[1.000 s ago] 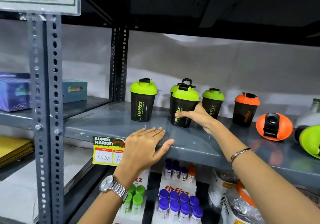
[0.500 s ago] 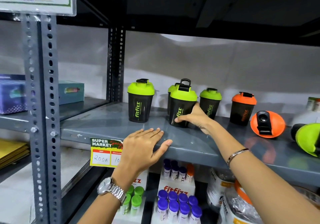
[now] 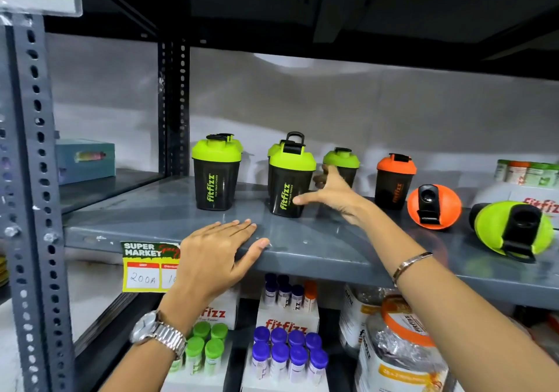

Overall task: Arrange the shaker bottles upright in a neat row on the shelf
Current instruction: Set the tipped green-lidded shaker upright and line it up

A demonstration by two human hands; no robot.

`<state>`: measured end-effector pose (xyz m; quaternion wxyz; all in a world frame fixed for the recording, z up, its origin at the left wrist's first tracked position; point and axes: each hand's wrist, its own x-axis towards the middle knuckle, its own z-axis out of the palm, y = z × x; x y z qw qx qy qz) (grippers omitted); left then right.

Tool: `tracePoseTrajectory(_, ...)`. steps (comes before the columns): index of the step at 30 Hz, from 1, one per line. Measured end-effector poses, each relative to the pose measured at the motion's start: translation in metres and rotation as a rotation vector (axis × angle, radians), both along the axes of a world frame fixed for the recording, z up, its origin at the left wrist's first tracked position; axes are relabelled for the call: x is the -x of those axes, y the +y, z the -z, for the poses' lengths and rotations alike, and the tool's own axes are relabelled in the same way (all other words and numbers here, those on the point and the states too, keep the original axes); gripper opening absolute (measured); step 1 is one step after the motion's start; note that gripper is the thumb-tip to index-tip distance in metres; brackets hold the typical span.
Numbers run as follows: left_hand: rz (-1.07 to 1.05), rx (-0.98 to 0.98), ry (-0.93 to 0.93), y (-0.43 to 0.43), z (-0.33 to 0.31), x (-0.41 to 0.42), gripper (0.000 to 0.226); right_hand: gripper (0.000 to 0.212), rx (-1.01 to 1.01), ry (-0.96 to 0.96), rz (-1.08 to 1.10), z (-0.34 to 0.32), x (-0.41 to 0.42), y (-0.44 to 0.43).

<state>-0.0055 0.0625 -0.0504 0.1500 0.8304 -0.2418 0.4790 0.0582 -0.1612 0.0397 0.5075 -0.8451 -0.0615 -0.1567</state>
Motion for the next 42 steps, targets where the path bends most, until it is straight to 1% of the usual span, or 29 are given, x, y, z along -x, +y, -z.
tracePoseTrajectory(1, 0.001, 0.008, -0.012, -0.001, 0.000, 0.000, 0.066, 0.107, -0.002, -0.069, 0.022, -0.006, 0.007, -0.009)
tracePoseTrajectory(3, 0.007, 0.047, -0.046, -0.004, -0.001, 0.001, 0.062, 0.097, 0.044, -0.236, 0.089, -0.019, 0.024, -0.036)
tracePoseTrajectory(5, 0.021, 0.087, -0.100, -0.010, -0.001, 0.003, 0.058, 0.089, 0.196, -0.367, 0.198, -0.032, 0.040, -0.071)
tracePoseTrajectory(6, 0.038, 0.092, -0.128, -0.015, -0.002, 0.004, 0.057, 0.086, 0.296, -0.390, 0.268, -0.037, 0.047, -0.091)
tracePoseTrajectory(7, 0.062, 0.079, -0.147, -0.023, -0.003, 0.007, 0.057, 0.085, 0.402, -0.372, 0.339, -0.041, 0.053, -0.112)
tracePoseTrajectory(8, 0.090, 0.052, -0.152, -0.033, -0.004, 0.009, 0.056, 0.086, 0.509, -0.311, 0.401, -0.044, 0.058, -0.131)
tracePoseTrajectory(11, 0.167, -0.055, -0.085, -0.065, -0.010, 0.015, 0.051, 0.093, 0.767, -0.023, 0.480, -0.045, 0.065, -0.173)
tracePoseTrajectory(12, 0.165, -0.091, -0.053, -0.071, -0.010, 0.016, 0.050, 0.096, 0.816, 0.061, 0.474, -0.044, 0.067, -0.180)
tracePoseTrajectory(14, 0.141, -0.141, -0.010, -0.077, -0.009, 0.015, 0.052, 0.103, 0.889, 0.167, 0.451, -0.043, 0.071, -0.188)
tracePoseTrajectory(17, 0.130, -0.153, 0.020, -0.074, -0.006, 0.013, 0.058, 0.108, 0.976, 0.228, 0.428, -0.041, 0.076, -0.193)
tracePoseTrajectory(20, 0.119, -0.151, 0.010, -0.074, -0.005, 0.012, 0.063, 0.111, 1.011, 0.206, 0.449, -0.043, 0.082, -0.194)
tracePoseTrajectory(23, 0.110, -0.137, 0.009, -0.075, -0.004, 0.012, 0.063, 0.111, 1.059, 0.173, 0.555, -0.056, 0.098, -0.200)
tracePoseTrajectory(25, 0.114, -0.126, 0.013, -0.076, -0.004, 0.013, 0.063, 0.108, 1.051, 0.277, 0.595, -0.068, 0.113, -0.208)
tracePoseTrajectory(27, 0.108, -0.125, 0.007, -0.076, -0.004, 0.014, 0.064, 0.099, 1.014, 0.464, 0.562, -0.074, 0.129, -0.213)
tracePoseTrajectory(29, 0.103, -0.120, -0.001, -0.077, -0.004, 0.014, 0.064, 0.089, 0.996, 0.558, 0.512, -0.071, 0.139, -0.215)
tracePoseTrajectory(31, 0.100, -0.110, 0.009, -0.078, -0.004, 0.016, 0.065, 0.085, 0.966, 0.540, 0.492, -0.065, 0.143, -0.217)
tracePoseTrajectory(34, 0.099, -0.095, 0.017, -0.078, -0.004, 0.017, 0.065, 0.086, 0.898, 0.509, 0.456, -0.063, 0.146, -0.216)
tracePoseTrajectory(37, 0.109, -0.093, 0.012, -0.077, -0.006, 0.018, 0.065, 0.098, 0.739, 0.507, 0.341, -0.065, 0.150, -0.214)
tracePoseTrajectory(39, 0.108, -0.094, 0.019, -0.077, -0.006, 0.020, 0.065, 0.104, 0.751, 0.489, 0.305, -0.064, 0.151, -0.212)
tracePoseTrajectory(42, 0.112, -0.108, 0.038, -0.077, -0.006, 0.019, 0.065, 0.096, 0.846, 0.402, 0.352, -0.057, 0.147, -0.212)
